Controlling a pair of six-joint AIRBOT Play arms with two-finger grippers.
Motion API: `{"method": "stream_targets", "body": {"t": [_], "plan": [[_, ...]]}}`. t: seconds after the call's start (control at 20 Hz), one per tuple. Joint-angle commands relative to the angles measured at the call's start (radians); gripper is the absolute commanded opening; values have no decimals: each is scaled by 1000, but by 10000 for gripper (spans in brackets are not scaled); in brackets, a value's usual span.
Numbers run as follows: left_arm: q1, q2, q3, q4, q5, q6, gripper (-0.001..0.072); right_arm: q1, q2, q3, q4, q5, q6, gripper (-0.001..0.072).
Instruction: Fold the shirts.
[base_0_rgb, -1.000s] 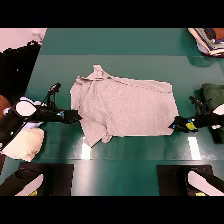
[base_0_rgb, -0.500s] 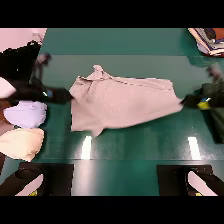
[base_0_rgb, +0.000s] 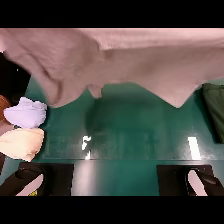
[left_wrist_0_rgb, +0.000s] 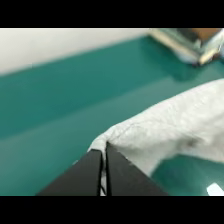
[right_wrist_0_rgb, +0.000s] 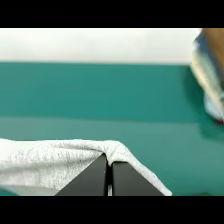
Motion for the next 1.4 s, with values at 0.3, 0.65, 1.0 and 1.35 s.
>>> {"method": "stream_targets", "body": {"t": [0.3, 0.65, 1.0, 1.35], "plan": [[1, 67, 114, -13, -24, -56, 24, -110, -130, 381, 0, 339, 25, 13], [1, -104, -407, 68, -46, -40, 25, 168, -515, 255, -179, 529, 93, 13], [1, -591, -504, 86, 225, 38, 26, 216, -994, 150, -221, 456, 91, 13], [87, -704, -488, 51, 383, 30, 26, 208, -1143, 382, -204, 286, 45, 13]]}}
